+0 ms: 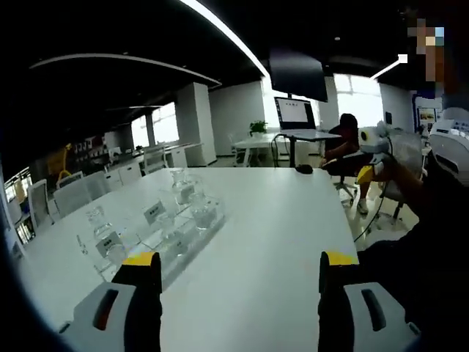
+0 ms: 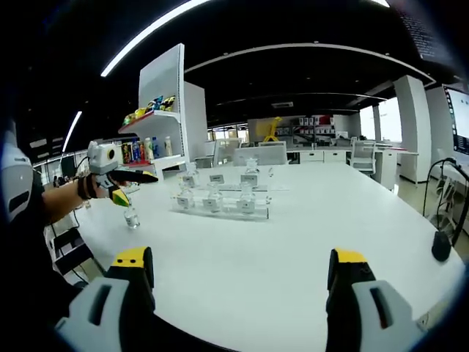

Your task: Identify the label on the chemical reagent bottle, grasp the chemical reagent bottle, and place it in the designated position on the reagent rack

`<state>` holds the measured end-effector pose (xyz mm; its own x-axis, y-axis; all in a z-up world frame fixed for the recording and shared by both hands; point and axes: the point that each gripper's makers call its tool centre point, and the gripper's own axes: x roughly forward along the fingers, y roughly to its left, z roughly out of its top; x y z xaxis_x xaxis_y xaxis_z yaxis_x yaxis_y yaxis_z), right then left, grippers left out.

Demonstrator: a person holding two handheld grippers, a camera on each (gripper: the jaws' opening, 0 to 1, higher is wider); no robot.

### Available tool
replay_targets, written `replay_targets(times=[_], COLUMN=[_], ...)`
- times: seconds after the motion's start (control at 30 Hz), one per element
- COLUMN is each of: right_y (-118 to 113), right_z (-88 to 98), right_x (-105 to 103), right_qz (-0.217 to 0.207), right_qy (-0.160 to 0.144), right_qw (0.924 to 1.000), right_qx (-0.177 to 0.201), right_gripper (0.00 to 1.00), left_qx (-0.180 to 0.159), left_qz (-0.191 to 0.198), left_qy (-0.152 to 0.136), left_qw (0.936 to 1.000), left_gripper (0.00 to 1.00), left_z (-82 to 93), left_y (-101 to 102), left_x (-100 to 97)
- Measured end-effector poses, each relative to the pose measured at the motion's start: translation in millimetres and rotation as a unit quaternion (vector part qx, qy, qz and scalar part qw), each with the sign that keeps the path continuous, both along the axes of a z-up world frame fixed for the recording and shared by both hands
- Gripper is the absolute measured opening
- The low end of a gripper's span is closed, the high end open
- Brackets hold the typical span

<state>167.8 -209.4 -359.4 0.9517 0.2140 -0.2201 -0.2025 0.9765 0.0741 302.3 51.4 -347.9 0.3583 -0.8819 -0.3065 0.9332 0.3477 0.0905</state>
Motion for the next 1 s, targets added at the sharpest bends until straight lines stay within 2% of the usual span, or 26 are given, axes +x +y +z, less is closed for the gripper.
replay_targets(times=[0.1,0.17,0.37,0.43,0.5,0.6,0.87,1.0], right_y=[-2.7,-3.5,-4.3,-5.6,-6.7,-8.4,-2.4,0.5], right_z=[2.0,3.3,5.2,6.7,7.4,7.6,6.9,7.9], right_x=[-2.2,-4.2,-10.8,-13.4,-14.5,-16.2,-14.6,-13.7], right_qz=[-0.004,-0.004,-0.005,-0.007,-0.008,-0.011,-0.002,0.002], right_qy=[-0.003,-0.005,-0.007,-0.009,-0.01,-0.011,-0.01,-0.013], right_qw=[1.0,1.0,1.0,0.9999,0.9999,0.9999,0.9999,0.9999], right_qx=[0.0,0.0,-0.002,-0.003,-0.003,-0.004,-0.002,-0.003], right_gripper=[0.95,0.95,0.95,0.95,0.95,0.95,0.95,0.95], left_qx=[0.007,0.0,-0.018,-0.008,-0.004,-0.001,0.004,0.003], left_qz=[-0.002,-0.001,-0.003,-0.005,-0.003,0.021,0.061,0.082], left_qy=[-0.004,-0.004,0.025,0.036,0.031,0.007,-0.013,-0.023], left_qw=[1.0,1.0,0.9995,0.9993,0.9995,0.9998,0.9981,0.9964], left_gripper=[0.91,0.92,0.95,0.95,0.95,0.95,0.95,0.95], left_z=[-4.5,-2.7,-5.0,-9.9,-10.1,-4.6,2.6,6.3], left_y=[0.0,-0.9,0.4,4.9,8.9,20.9,42.4,56.0], left_x=[-16.5,-26.5,-54.8,-67.9,-73.1,-78.3,-93.1,-93.7])
